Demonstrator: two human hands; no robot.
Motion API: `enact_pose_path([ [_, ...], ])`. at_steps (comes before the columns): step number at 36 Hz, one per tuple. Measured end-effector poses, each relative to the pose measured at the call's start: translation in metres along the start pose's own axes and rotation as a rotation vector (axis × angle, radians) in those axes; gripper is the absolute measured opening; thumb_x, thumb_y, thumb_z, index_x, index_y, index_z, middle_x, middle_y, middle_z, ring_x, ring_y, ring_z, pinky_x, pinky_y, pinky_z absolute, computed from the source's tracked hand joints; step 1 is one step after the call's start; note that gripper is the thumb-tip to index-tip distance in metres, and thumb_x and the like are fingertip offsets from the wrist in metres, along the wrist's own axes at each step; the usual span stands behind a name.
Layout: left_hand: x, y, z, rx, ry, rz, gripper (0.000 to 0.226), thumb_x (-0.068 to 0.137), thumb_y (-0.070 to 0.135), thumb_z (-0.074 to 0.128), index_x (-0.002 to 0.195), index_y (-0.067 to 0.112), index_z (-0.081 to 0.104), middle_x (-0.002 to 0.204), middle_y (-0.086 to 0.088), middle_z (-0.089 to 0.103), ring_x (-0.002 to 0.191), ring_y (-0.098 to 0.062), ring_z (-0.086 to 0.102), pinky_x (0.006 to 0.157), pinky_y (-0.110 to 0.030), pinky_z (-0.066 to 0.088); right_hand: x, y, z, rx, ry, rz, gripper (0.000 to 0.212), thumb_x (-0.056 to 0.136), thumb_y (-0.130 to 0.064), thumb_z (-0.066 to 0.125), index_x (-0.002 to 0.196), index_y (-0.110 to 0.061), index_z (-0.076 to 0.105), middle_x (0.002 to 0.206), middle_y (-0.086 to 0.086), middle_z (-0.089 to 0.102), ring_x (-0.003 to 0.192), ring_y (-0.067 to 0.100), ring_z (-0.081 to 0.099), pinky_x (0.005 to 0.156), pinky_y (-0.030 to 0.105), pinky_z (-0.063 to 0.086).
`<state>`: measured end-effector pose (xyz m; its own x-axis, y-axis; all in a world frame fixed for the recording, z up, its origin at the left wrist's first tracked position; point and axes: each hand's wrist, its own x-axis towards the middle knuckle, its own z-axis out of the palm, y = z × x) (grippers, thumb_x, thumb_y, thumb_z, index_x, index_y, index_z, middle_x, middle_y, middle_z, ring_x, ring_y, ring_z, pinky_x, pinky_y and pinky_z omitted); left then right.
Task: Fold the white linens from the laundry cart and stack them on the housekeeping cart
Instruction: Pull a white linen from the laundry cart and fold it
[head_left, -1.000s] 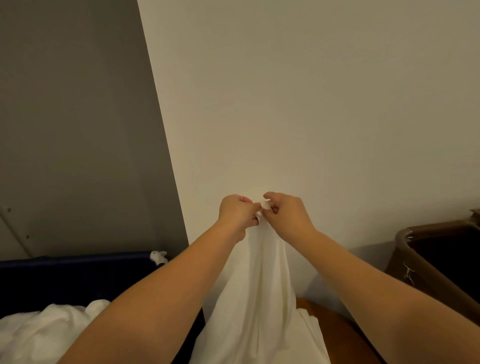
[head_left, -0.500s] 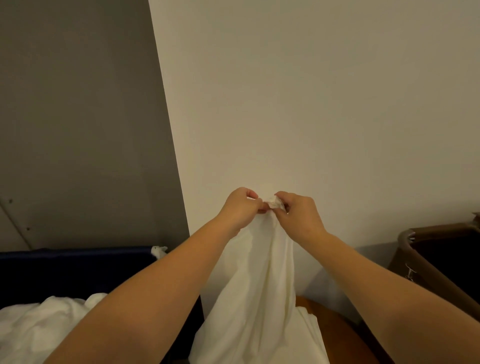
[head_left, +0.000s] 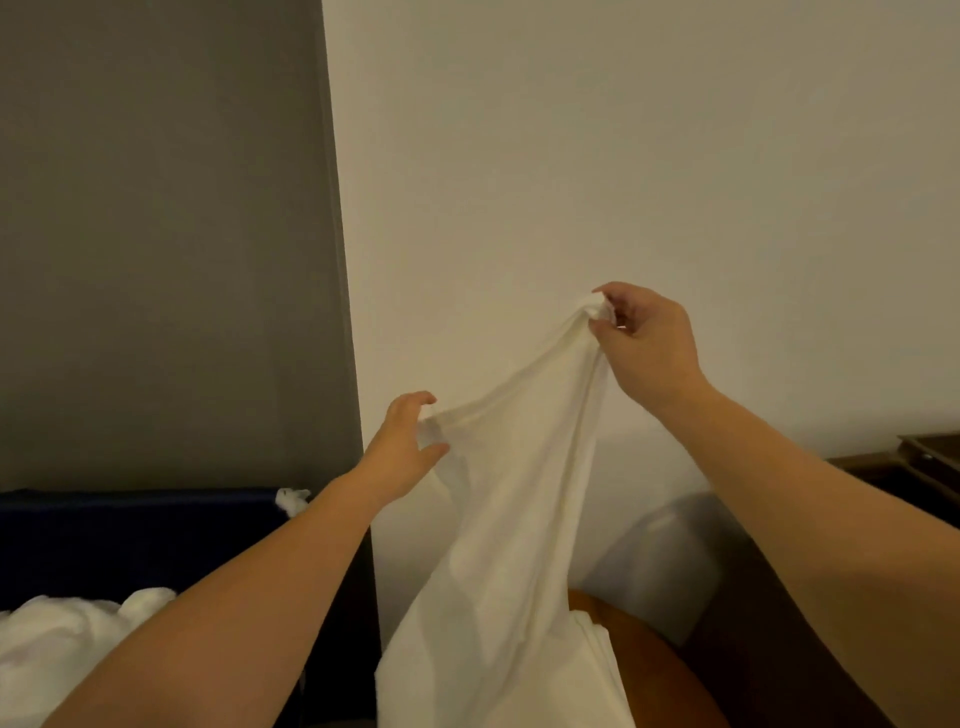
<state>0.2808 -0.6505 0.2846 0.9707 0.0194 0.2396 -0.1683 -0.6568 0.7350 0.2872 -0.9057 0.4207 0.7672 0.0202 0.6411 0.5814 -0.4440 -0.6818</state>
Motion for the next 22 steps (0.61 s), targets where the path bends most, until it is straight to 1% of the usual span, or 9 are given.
enact_pose_path([
  [2, 0.009, 0.0, -0.011, -0.004, 0.002, -0.02, 0.051, 0.09, 0.027, 0.066, 0.135, 0.026, 0.043, 0.151, 0.003, 0.023, 0.123, -0.013, 0.038, 0.1, -0.025, 0.034, 0.007, -0.01, -0.003, 0.038, 0.03, -0.015, 0.026, 0.087, -0.005, 0.063, 0.097, -0.029, 0.063, 0.088, -0.011, 0.065, 0.079, 0.006, 0.061, 0.074, 0.017, 0.047],
  [5, 0.018, -0.002, -0.027, 0.111, -0.137, -0.027, 0.045, 0.086, 0.037, 0.068, 0.129, 0.028, 0.056, 0.153, 0.003, 0.025, 0.134, -0.023, 0.037, 0.11, -0.041, 0.035, 0.018, -0.022, -0.008, 0.043, 0.064, -0.036, 0.021, 0.088, -0.009, 0.063, 0.103, -0.023, 0.065, 0.092, -0.008, 0.067, 0.08, 0.004, 0.062, 0.077, 0.018, 0.048],
  [8, 0.018, -0.002, -0.04, 0.085, -0.268, -0.038, 0.037, 0.084, 0.04, 0.07, 0.117, 0.024, 0.064, 0.124, 0.002, 0.056, 0.11, -0.021, 0.057, 0.097, -0.042, 0.048, 0.029, -0.035, -0.013, 0.027, 0.103, -0.062, 0.02, 0.088, -0.012, 0.062, 0.107, -0.017, 0.067, 0.099, 0.0, 0.069, 0.087, 0.014, 0.063, 0.082, 0.027, 0.051],
  [11, 0.013, -0.001, -0.051, 0.053, -0.34, -0.058, 0.027, 0.083, 0.04, 0.073, 0.101, 0.02, 0.072, 0.096, -0.004, 0.071, 0.091, -0.022, 0.067, 0.088, -0.041, 0.054, 0.039, -0.047, -0.02, 0.013, 0.138, -0.112, 0.019, 0.087, -0.016, 0.06, 0.088, -0.033, 0.066, 0.086, -0.005, 0.067, 0.081, 0.013, 0.061, 0.077, 0.031, 0.05],
  [15, 0.014, 0.015, -0.079, 0.054, -0.141, -0.031, 0.024, 0.085, 0.039, 0.071, 0.095, 0.019, 0.073, 0.086, -0.008, 0.07, 0.081, -0.026, 0.067, 0.077, -0.039, 0.055, 0.054, -0.053, -0.038, -0.156, 0.187, -0.093, 0.017, 0.091, -0.015, 0.053, 0.095, -0.025, 0.066, 0.089, -0.002, 0.066, 0.083, 0.013, 0.059, 0.078, 0.029, 0.049],
  [17, 0.017, 0.034, -0.101, 0.081, -0.034, -0.003, 0.018, 0.086, 0.041, 0.069, 0.082, 0.023, 0.069, 0.078, -0.008, 0.067, 0.074, -0.027, 0.065, 0.067, -0.037, 0.053, 0.064, -0.05, -0.054, -0.281, 0.205, -0.044, 0.021, 0.09, -0.012, 0.052, 0.103, -0.017, 0.067, 0.098, 0.007, 0.067, 0.087, 0.016, 0.058, 0.081, 0.03, 0.048],
  [19, 0.022, 0.057, -0.125, 0.186, 0.1, 0.069, 0.025, 0.087, 0.043, 0.066, 0.07, 0.025, 0.063, 0.069, -0.004, 0.062, 0.07, -0.027, 0.061, 0.061, -0.033, 0.047, 0.07, -0.046, -0.072, -0.374, 0.214, 0.031, 0.024, 0.091, -0.012, 0.05, 0.109, -0.013, 0.066, 0.106, 0.012, 0.067, 0.092, 0.022, 0.059, 0.082, 0.029, 0.046],
  [20, 0.025, 0.069, -0.135, 0.249, 0.18, 0.113, 0.029, 0.087, 0.044, 0.065, 0.069, 0.023, 0.063, 0.068, -0.004, 0.061, 0.071, -0.028, 0.061, 0.061, -0.033, 0.046, 0.071, -0.043, -0.081, -0.418, 0.219, 0.055, 0.025, 0.092, -0.013, 0.049, 0.111, -0.012, 0.065, 0.109, 0.013, 0.066, 0.097, 0.026, 0.059, 0.083, 0.029, 0.045],
  [22, 0.029, 0.094, -0.152, 0.298, 0.332, 0.194, 0.026, 0.087, 0.045, 0.064, 0.081, 0.021, 0.071, 0.076, -0.005, 0.065, 0.076, -0.028, 0.062, 0.066, -0.035, 0.05, 0.069, -0.037, -0.094, -0.487, 0.24, 0.078, 0.027, 0.094, -0.014, 0.046, 0.113, -0.009, 0.063, 0.113, 0.016, 0.064, 0.104, 0.032, 0.058, 0.083, 0.03, 0.042],
])
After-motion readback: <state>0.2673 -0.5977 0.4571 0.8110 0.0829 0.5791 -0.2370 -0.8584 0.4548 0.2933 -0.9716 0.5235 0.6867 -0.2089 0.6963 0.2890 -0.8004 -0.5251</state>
